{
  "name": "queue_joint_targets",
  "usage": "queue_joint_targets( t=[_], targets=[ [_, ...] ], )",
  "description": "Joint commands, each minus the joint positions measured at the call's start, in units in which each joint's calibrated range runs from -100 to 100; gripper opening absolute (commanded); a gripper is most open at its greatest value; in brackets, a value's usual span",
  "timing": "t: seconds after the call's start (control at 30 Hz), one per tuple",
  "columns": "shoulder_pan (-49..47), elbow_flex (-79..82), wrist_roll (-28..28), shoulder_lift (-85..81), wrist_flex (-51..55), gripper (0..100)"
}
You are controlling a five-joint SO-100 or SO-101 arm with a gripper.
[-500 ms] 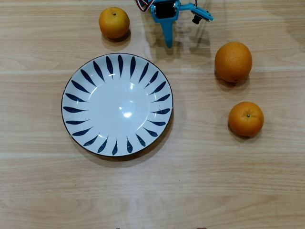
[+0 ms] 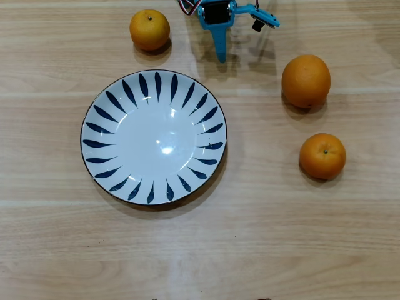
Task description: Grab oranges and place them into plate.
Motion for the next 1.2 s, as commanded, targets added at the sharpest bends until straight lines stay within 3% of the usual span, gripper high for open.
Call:
queue_joint_targets(
  t=[0.0, 1.17],
  targets=[
    [0.52, 0.4, -0.17, -0.59, -0.68, 2],
    [7.46, 0.59, -0.22, -0.59, -0.77, 2]
  ],
)
